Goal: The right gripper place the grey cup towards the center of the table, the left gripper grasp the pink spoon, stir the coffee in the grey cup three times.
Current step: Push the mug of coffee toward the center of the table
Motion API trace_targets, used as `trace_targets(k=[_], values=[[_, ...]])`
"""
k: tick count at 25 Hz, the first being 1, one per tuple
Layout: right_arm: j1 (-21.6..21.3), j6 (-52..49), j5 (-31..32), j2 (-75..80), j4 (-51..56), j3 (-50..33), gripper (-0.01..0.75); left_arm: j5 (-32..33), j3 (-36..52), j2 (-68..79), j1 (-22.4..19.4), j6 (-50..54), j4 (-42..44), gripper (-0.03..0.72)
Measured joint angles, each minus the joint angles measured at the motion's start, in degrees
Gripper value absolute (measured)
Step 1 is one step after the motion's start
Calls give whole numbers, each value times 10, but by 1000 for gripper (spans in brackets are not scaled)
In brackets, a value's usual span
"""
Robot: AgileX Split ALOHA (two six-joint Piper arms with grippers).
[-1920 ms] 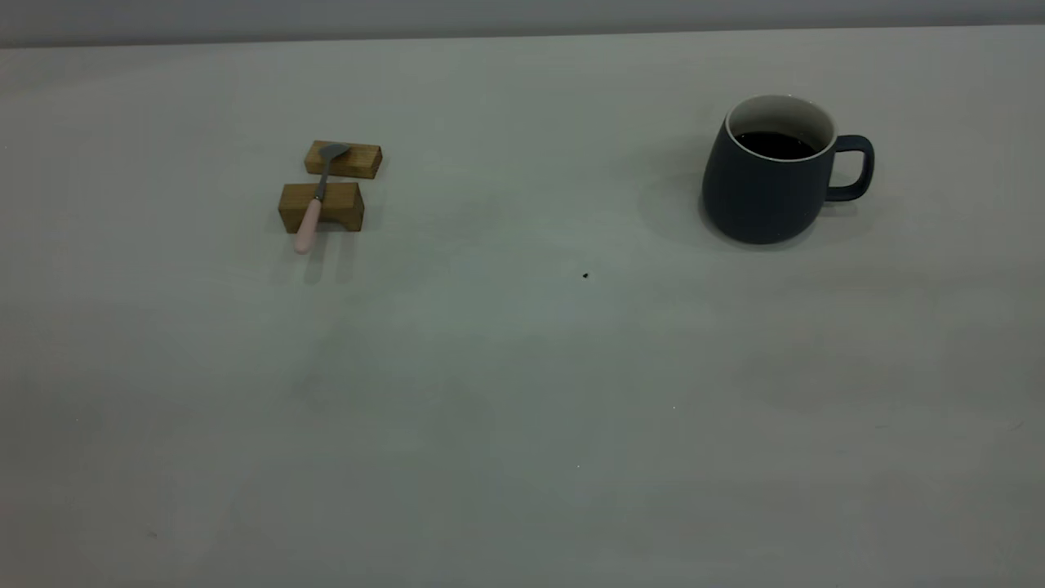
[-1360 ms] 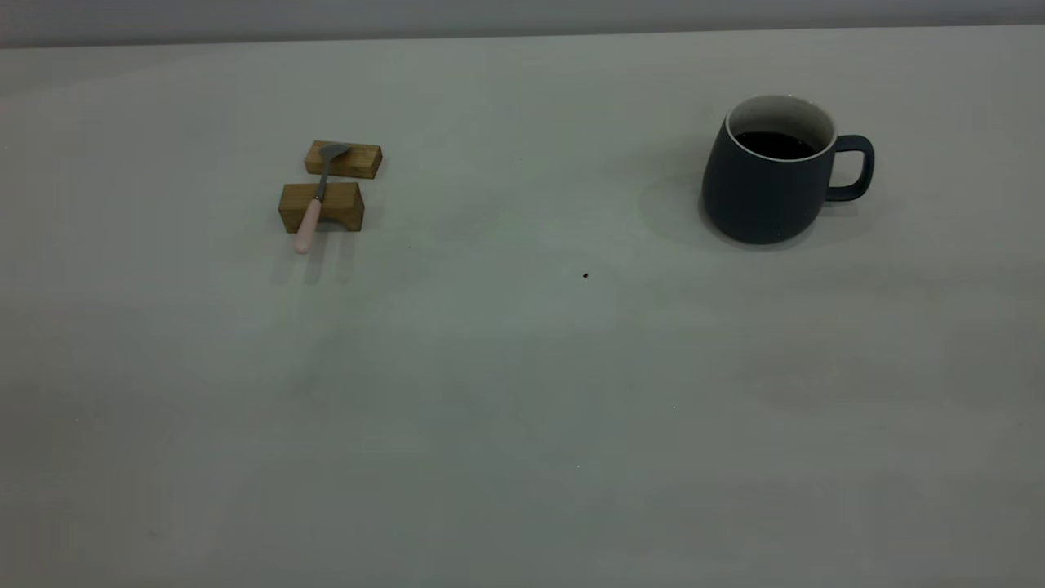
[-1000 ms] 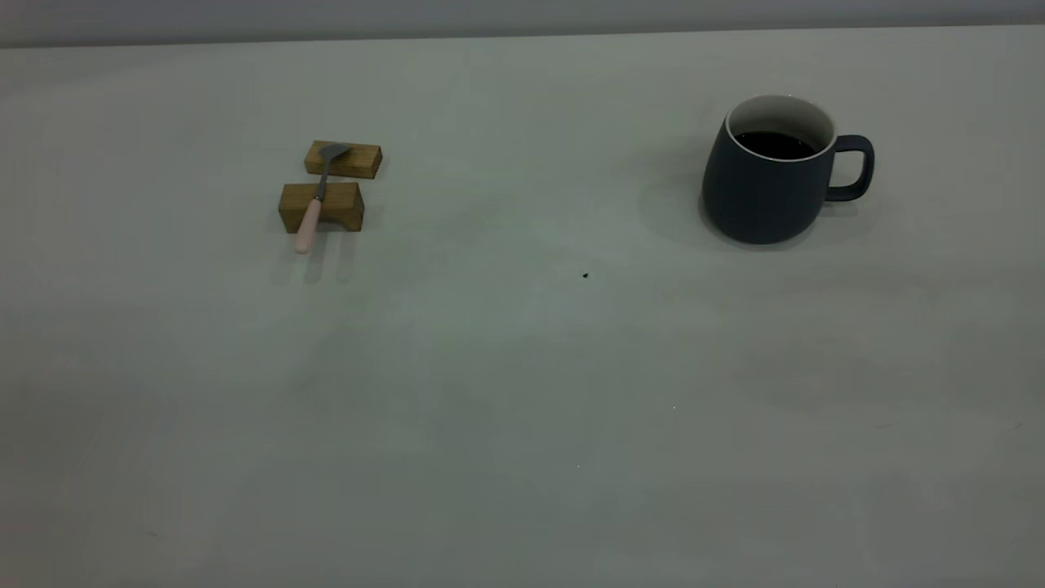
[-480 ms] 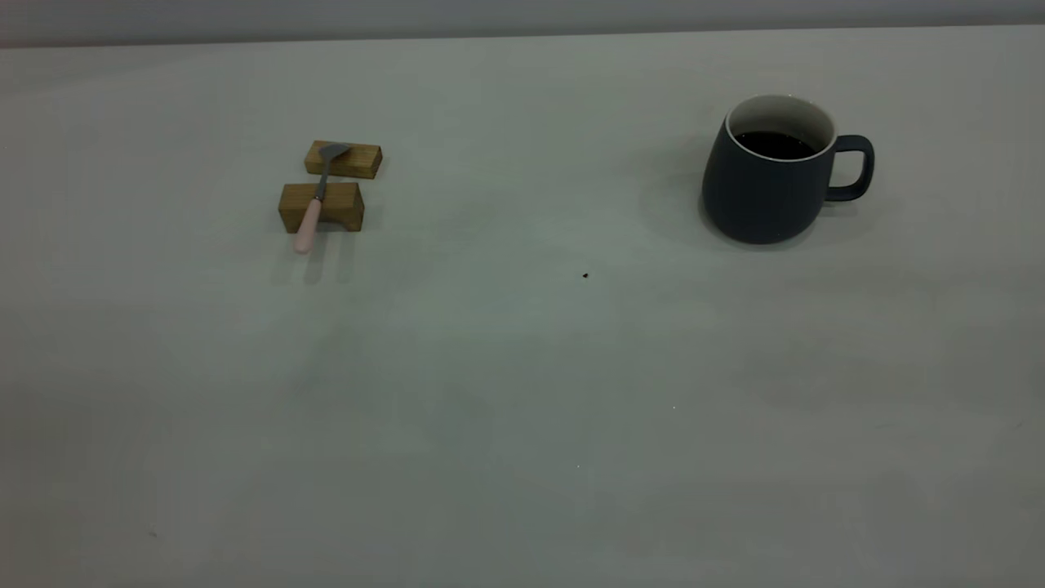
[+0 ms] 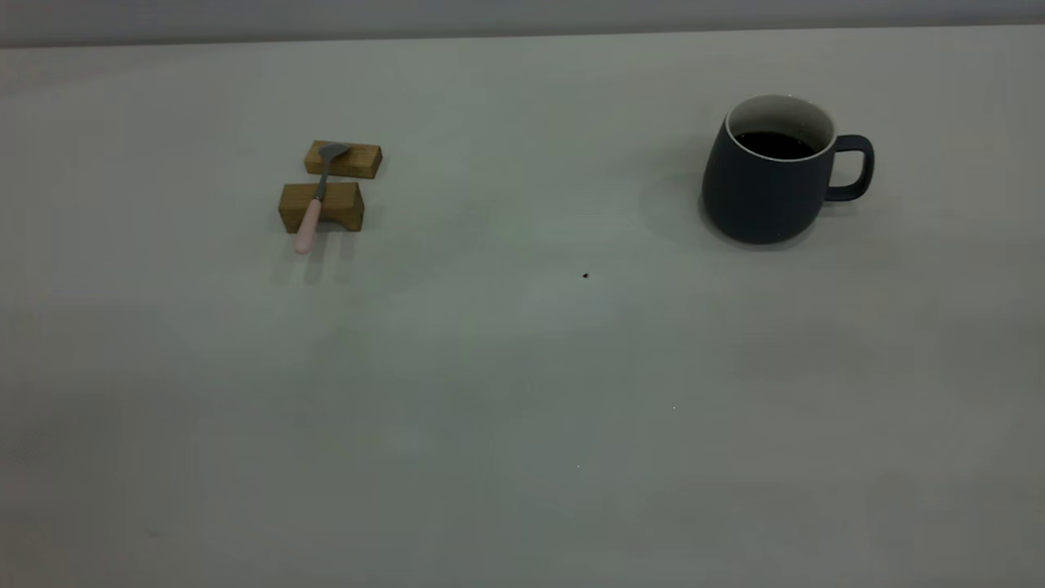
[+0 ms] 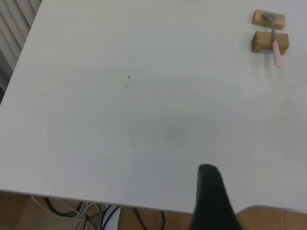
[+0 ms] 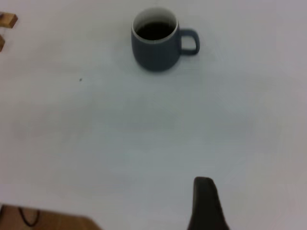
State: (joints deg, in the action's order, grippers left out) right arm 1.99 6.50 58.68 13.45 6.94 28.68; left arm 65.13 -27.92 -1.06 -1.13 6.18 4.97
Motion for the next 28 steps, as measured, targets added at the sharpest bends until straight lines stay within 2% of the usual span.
trace_targets(k=[5,9,15,22,28], values=[[0,39,-137,177,17,25,562,0,0,0,0,0,0,558],[0,120,-217,328,35,57,562,0,0,0,0,0,0,558],[0,275,-257,558,101,145,562,0,0,0,0,0,0,558],[0,499,-267,807,221,287,562,0,0,0,0,0,0,558],[-11,794,-274,969,235,381,562,0,0,0,0,0,0,558]])
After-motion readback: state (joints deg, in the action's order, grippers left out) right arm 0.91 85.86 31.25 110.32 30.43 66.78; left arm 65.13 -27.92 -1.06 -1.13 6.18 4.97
